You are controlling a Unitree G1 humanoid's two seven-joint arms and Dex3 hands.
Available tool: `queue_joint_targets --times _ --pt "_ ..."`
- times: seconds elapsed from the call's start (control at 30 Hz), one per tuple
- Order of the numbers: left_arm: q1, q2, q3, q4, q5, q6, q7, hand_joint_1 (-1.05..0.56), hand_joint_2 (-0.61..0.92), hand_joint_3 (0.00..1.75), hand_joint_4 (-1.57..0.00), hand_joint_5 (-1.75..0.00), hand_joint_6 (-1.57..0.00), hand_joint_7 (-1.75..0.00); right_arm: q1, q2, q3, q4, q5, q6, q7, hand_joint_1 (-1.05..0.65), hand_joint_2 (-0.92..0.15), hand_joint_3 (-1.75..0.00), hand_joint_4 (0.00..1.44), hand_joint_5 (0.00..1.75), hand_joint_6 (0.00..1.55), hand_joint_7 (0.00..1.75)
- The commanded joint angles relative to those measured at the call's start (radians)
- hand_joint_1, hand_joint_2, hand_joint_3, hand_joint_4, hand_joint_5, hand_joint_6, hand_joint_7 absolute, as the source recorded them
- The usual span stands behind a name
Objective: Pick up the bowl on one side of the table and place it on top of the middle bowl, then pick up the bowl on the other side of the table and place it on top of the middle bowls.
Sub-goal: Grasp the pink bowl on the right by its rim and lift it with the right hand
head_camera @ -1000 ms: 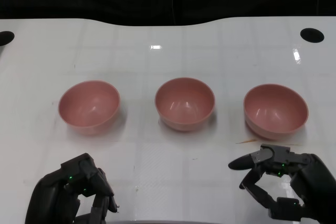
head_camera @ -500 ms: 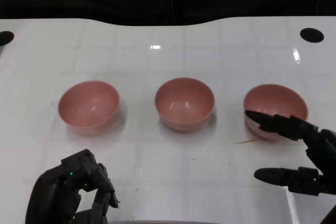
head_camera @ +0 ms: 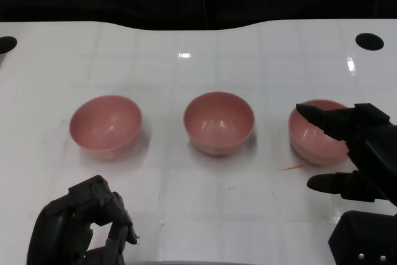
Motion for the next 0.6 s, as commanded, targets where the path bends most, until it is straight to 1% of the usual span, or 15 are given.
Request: queue_joint_targets --times 0.03,0.1,0.23,0.37,0.6 --pt "0.006 0.005 0.004 -0.012 -0.004 0.009 0.003 -0.09 0.40 1.35 -0.89 -1.64 -0.86 -1.39 -0.044 -0.023 0.020 0.049 -0.025 0.022 -0.029 -0.63 -0.81 0.00 0.06 0.65 0.31 0.01" --pt "0.004 0.004 0.004 -0.010 -0.006 0.004 -0.001 -0.08 0.40 1.36 -0.89 -1.64 -0.86 -1.39 -0.060 -0.025 0.037 0.074 -0.045 0.035 -0.037 -0.61 -0.80 0.00 0.07 0.65 0.32 0.02" --pt "0.007 0.003 -0.001 -0.019 0.001 0.011 0.005 -0.08 0.40 1.36 -0.89 -1.64 -0.87 -1.38 -0.098 -0.038 0.080 0.116 -0.099 0.088 -0.028 -0.60 -0.82 -0.01 0.09 0.64 0.34 0.02" --pt "0.011 0.004 -0.004 -0.027 0.002 0.017 0.004 -0.09 0.40 1.35 -0.89 -1.64 -0.87 -1.39 -0.127 -0.046 0.113 0.153 -0.119 0.121 -0.027 -0.58 -0.84 0.00 0.14 0.57 0.36 0.02" --pt "0.024 0.004 -0.008 -0.036 -0.002 0.008 -0.004 -0.09 0.43 1.32 -0.88 -1.65 -0.87 -1.39 -0.218 -0.040 0.189 0.303 -0.165 0.200 -0.026 -0.54 -0.86 0.00 0.26 0.33 0.36 0.00"
